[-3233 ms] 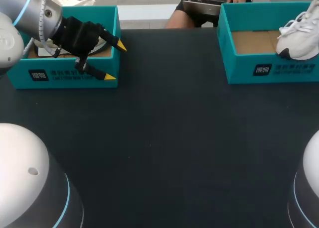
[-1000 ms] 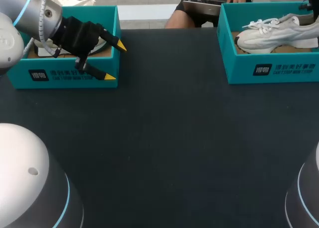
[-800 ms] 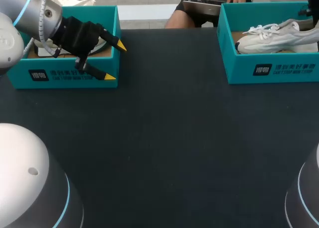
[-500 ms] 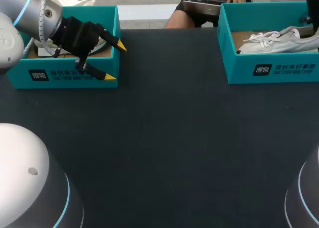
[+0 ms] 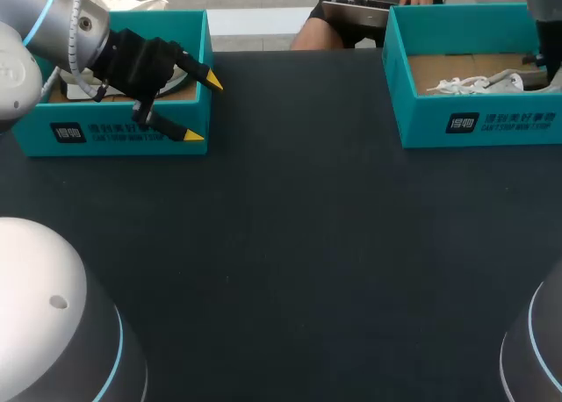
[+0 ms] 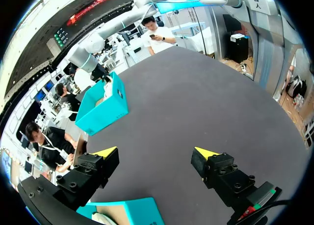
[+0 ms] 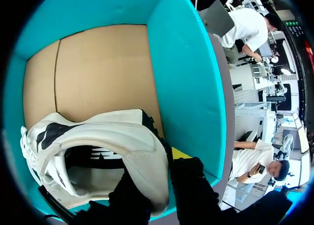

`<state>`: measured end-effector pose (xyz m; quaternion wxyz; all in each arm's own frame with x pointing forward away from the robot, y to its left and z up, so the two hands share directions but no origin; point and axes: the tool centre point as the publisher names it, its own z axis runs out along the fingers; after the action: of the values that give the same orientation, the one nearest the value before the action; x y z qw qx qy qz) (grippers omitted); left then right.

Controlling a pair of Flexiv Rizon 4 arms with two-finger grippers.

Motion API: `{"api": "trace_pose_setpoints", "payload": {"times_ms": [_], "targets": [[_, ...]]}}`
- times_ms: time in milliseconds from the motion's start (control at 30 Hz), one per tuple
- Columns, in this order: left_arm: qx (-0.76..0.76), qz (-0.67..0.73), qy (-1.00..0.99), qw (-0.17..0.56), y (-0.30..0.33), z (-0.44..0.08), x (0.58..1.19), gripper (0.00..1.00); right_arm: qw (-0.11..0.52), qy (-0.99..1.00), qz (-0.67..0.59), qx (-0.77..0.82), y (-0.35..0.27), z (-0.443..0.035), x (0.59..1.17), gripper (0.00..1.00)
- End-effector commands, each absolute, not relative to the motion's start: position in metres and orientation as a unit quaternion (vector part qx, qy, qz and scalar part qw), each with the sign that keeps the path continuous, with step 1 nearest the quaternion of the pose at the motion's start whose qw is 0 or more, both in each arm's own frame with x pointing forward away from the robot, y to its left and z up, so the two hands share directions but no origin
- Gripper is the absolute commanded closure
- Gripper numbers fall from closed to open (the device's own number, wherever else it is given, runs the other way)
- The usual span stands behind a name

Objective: Take the shoe out of the shoebox, open the shoe tongue, remove and reinsert the insole, then place the shoe into the shoebox

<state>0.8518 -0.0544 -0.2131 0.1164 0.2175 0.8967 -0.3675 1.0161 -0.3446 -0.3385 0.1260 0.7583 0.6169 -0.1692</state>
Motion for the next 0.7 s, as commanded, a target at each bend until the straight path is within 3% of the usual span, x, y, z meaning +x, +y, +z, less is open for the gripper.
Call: {"api": "trace_pose_setpoints", "payload": {"times_ms": [33, 300, 333, 367, 467, 700], "targets": [[0.217, -0.366, 0.897, 0.117, -0.054, -0.213, 0.851, 0.0, 0.117, 0.614, -0.173, 0.762, -0.344, -0.345, 1.021, 1.0], [0.217, -0.366, 0.897, 0.117, -0.054, -0.213, 0.851, 0.0, 0.106, 0.606, -0.197, 0.763, -0.347, -0.361, 1.014, 1.0], [0.217, -0.366, 0.897, 0.117, -0.054, -0.213, 0.851, 0.0, 0.105, 0.604, -0.197, 0.765, -0.347, -0.361, 1.014, 0.94], [0.217, -0.366, 0.897, 0.117, -0.054, -0.213, 0.851, 0.0, 0.105, 0.603, -0.197, 0.765, -0.347, -0.361, 1.014, 0.64], [0.217, -0.366, 0.897, 0.117, -0.054, -0.213, 0.851, 0.0, 0.107, 0.6, -0.197, 0.768, -0.347, -0.358, 1.013, 0.41], [0.217, -0.366, 0.897, 0.117, -0.054, -0.213, 0.851, 0.0, 0.124, 0.595, -0.186, 0.772, -0.345, -0.342, 1.013, 0.25]]}}
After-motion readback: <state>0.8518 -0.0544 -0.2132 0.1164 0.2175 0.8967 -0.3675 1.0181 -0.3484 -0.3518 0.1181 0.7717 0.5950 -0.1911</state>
